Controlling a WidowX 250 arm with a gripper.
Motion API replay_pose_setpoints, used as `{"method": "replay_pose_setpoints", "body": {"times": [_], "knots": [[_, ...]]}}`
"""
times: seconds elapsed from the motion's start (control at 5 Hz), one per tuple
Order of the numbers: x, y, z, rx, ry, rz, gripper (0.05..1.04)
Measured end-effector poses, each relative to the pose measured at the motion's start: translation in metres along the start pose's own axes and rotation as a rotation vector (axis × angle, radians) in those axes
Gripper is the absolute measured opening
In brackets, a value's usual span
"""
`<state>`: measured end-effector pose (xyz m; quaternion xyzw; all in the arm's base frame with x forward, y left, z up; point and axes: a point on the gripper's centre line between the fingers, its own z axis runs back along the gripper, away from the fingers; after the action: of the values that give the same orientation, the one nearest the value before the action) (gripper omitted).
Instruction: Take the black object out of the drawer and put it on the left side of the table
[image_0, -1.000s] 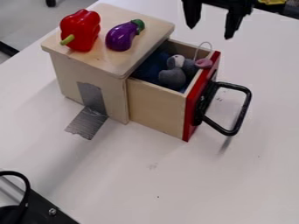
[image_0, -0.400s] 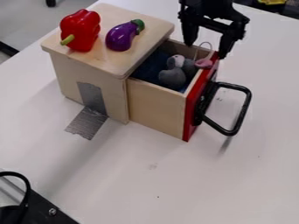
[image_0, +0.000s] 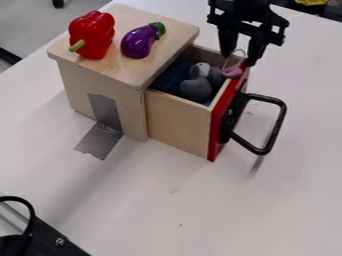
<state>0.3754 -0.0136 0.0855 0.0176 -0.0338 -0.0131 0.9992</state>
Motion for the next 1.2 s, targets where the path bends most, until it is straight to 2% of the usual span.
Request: {"method": "replay_pose_setpoints", "body": {"times": [0.2,0.4,0.6,0.8,1.0,1.2], "knots": [[-0.003,0.002,0.001,-0.001,0.008,-0.006,0.21],[-0.006,0.001,0.001,-0.006,0.022,-0.014,0.073],[-0.013,0.003,0.006,-0.014,0.047,-0.026,0.053],[-0.016,0.005,0.045,-0.033,-0.016,-0.028,0.053],[-0.019,0.009,0.101,-0.078,-0.143,-0.033,0.053],[-0.034,0.018,0.149,-0.108,-0.201,-0.041,0.053]]}}
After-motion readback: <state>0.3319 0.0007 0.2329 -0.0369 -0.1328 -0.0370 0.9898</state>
